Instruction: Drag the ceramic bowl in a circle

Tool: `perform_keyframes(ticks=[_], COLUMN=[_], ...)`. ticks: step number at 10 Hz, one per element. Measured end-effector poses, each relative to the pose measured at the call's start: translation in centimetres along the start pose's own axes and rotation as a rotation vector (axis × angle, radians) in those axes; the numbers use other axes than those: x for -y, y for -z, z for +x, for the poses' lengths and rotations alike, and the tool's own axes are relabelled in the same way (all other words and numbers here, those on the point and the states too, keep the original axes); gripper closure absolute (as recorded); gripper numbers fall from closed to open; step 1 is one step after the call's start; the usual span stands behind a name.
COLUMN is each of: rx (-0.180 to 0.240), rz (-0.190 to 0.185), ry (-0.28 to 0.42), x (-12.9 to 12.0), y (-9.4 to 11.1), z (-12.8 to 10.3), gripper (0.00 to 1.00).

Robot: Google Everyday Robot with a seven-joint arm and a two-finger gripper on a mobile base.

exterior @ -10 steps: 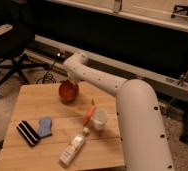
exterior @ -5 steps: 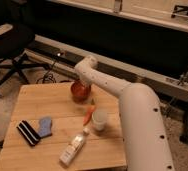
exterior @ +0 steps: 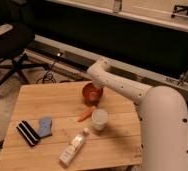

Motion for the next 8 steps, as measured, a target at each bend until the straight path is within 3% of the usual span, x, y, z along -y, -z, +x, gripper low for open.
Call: perform_keyframes(ticks=[4, 8], rx=[-0.003, -0.069], rz=[-0.013, -0.005], ry=[0.140, 0.360], x=[4.8, 12.3], y=[2.0, 6.0], z=[-2.9, -2.4], gripper=[1.00, 1.00])
